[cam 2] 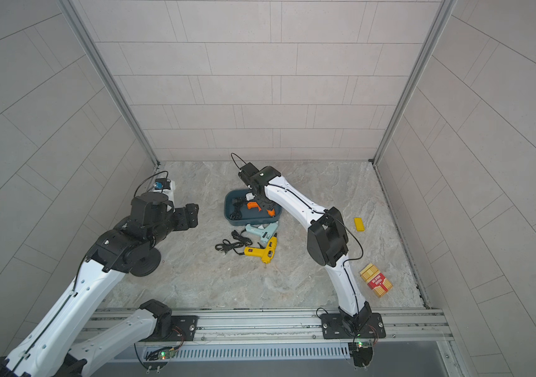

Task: Put the hot melt glue gun into the storage box
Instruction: Place the hot melt adhesive gun in the storage box.

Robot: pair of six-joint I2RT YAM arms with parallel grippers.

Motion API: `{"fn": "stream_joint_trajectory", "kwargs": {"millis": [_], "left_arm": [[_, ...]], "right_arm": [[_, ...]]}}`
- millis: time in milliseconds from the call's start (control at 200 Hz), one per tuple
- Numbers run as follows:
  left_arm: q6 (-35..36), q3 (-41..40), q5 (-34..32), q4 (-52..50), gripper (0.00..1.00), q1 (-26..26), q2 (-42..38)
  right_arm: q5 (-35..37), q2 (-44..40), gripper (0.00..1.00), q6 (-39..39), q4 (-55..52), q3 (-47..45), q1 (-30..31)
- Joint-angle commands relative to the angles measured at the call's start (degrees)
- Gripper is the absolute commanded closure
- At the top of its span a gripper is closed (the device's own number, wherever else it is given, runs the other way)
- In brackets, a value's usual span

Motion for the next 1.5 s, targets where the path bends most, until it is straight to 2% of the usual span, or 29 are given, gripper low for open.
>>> {"fn": "stream_joint_trajectory", "kwargs": {"millis": [0, 655, 771, 936, 1131, 1371, 1491], "left_arm": [[-0.43, -0.31, 0.03, -1.84, 0.11, 0.43, -0.06], [-0.23, -0.09, 0.24, -2.50, 0.09, 1.28, 0.75], [-0.26, 0.26, -0.44, -3.42, 0.09, 1.34, 0.13], [-0.58, 0.30, -1.02, -4.44, 0.09, 1.42, -0.99], [-0.85, -0.18, -1.01, -4.44, 0.09, 1.43, -1.21], [-0.64, 1.06, -0.42, -5.41, 0.09, 1.42, -0.46], [-0.67, 1.05, -0.24, -5.68, 0.09, 1.42, -0.54]], "right_arm": [[-0.72, 2.67, 1.00, 1.61, 1.09, 3.02, -0.36], [-4.76, 8.13, 1.00, 4.22, 2.54, 5.28, -2.03], [-5.57, 9.22, 0.96, 4.77, 2.18, 6.13, -2.12], [-6.70, 10.28, 0.95, 5.30, 2.27, 6.22, -2.12], [-7.79, 11.96, 0.86, 6.08, 2.27, 6.63, -2.24], [-9.76, 15.11, 0.63, 7.41, 1.77, 9.26, -2.29], [-10.31, 15.56, 0.59, 7.67, 1.74, 9.82, -2.29]]}}
